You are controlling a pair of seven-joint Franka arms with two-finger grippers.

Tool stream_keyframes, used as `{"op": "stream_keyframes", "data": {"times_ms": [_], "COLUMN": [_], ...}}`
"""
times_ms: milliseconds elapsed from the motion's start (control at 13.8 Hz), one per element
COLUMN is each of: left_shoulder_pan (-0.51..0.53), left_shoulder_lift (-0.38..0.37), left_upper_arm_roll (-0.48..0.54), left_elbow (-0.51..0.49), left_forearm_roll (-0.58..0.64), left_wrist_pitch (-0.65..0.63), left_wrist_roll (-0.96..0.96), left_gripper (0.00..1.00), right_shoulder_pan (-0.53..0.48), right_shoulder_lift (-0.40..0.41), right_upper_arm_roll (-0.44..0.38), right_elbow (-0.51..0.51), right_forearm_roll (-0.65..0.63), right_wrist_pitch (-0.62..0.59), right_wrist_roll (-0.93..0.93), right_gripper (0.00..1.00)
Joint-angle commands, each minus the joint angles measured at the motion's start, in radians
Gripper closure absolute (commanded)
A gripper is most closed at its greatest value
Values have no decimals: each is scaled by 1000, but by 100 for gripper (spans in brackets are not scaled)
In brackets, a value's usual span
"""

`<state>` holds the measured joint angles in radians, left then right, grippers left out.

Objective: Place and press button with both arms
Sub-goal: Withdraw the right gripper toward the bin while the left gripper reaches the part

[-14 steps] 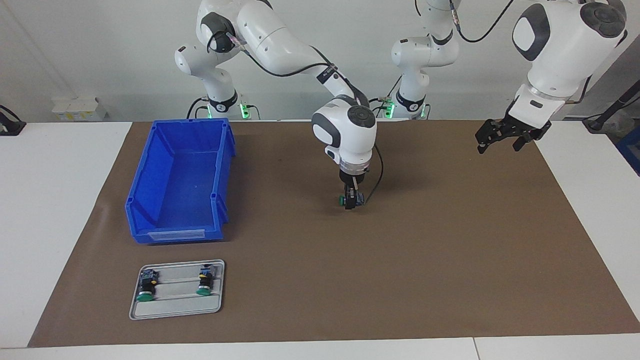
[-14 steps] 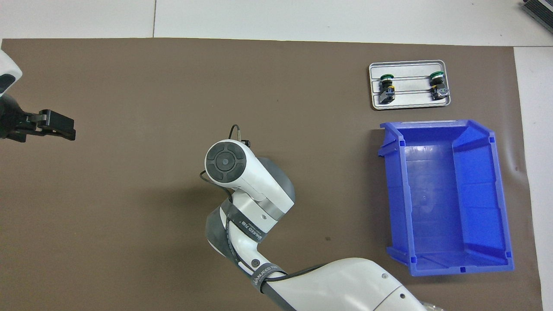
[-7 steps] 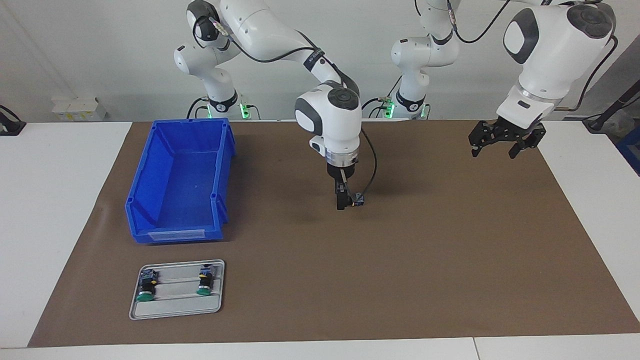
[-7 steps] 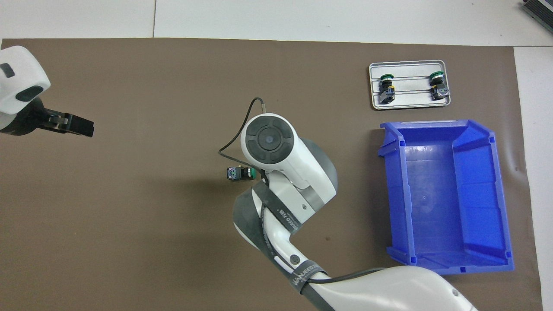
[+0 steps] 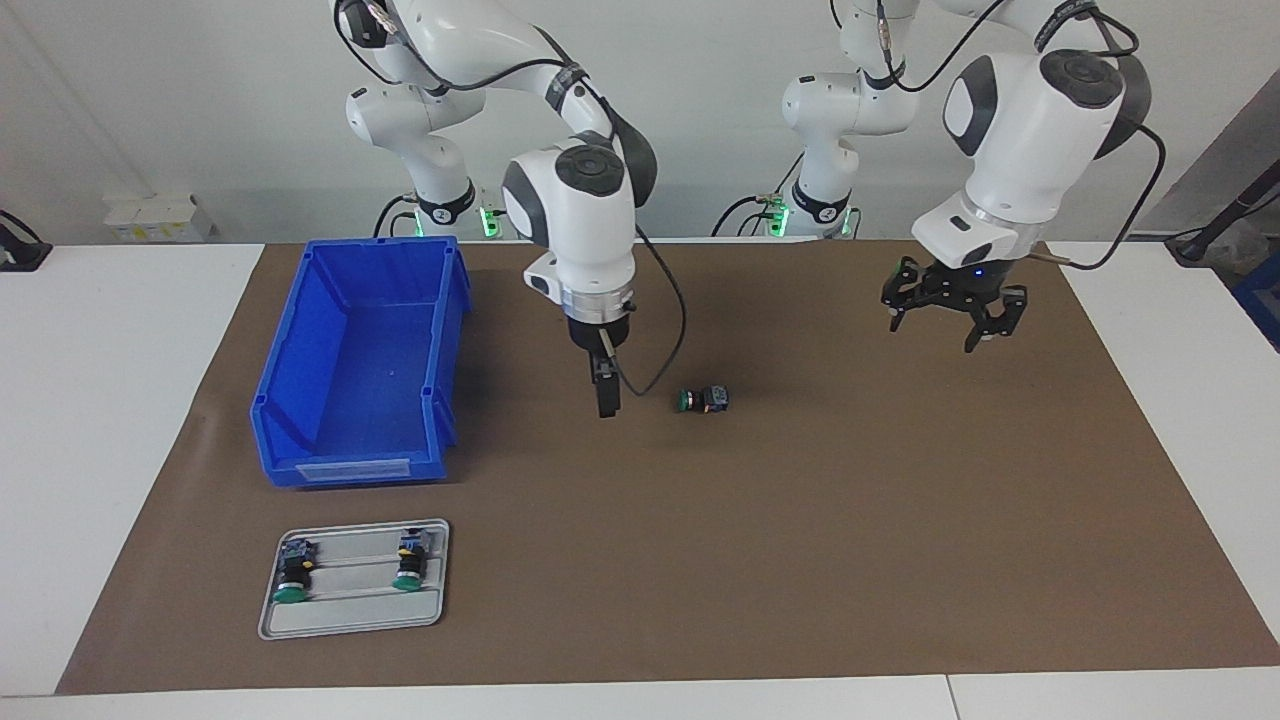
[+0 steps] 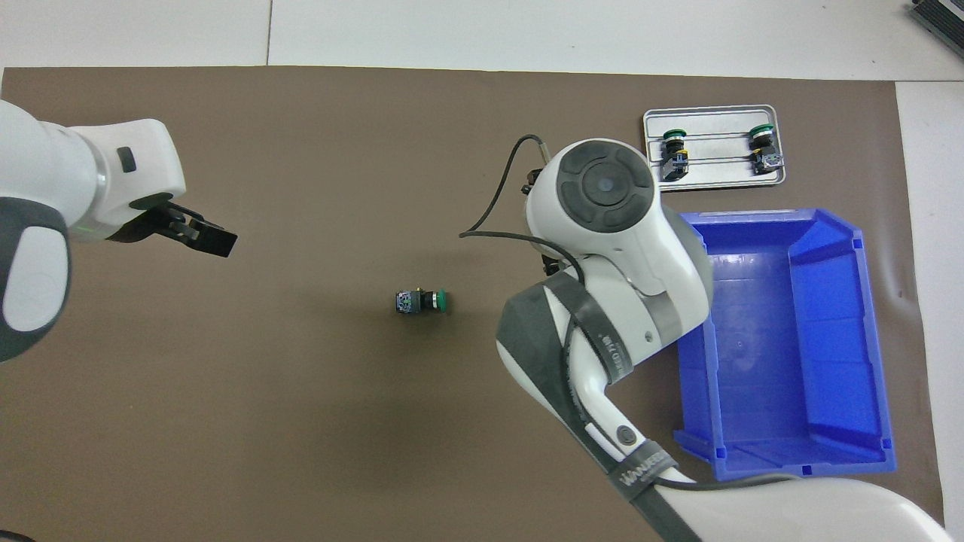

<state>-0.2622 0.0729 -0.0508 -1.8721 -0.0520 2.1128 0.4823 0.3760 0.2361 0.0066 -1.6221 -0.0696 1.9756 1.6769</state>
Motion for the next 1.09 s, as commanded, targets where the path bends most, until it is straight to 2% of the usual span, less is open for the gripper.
{"op": "stream_keyframes", "data": {"times_ms": [0, 145, 436, 799, 1016], "left_shoulder_pan": [-86, -133, -233, -290, -299], "left_shoulder_lift": [34, 54, 140, 206, 226], "left_upper_arm_roll": [19, 19, 22, 22, 20], "left_elbow": [-61, -59, -55, -44, -44], "left_forearm_roll": [-12, -12, -5, 77, 104], "left_wrist_pitch": [127, 133, 157, 154, 161], "left_wrist_roll": [88, 169, 176, 176, 179], "left_gripper": [0, 0, 0, 0, 0], "right_shoulder_pan": [-78, -141, -236, -308, -342], "right_shoulder_lift": [-95, -139, -179, -201, -199], "right_upper_arm_roll": [13, 13, 12, 10, 7], "right_elbow": [-82, -110, -108, -93, -49], "right_forearm_roll": [42, 48, 48, 48, 48], "right_wrist_pitch": [0, -36, -106, -118, -196], "right_wrist_roll": [-222, -435, -762, -1167, -1379], "right_gripper": [2, 2, 1, 1, 1]}}
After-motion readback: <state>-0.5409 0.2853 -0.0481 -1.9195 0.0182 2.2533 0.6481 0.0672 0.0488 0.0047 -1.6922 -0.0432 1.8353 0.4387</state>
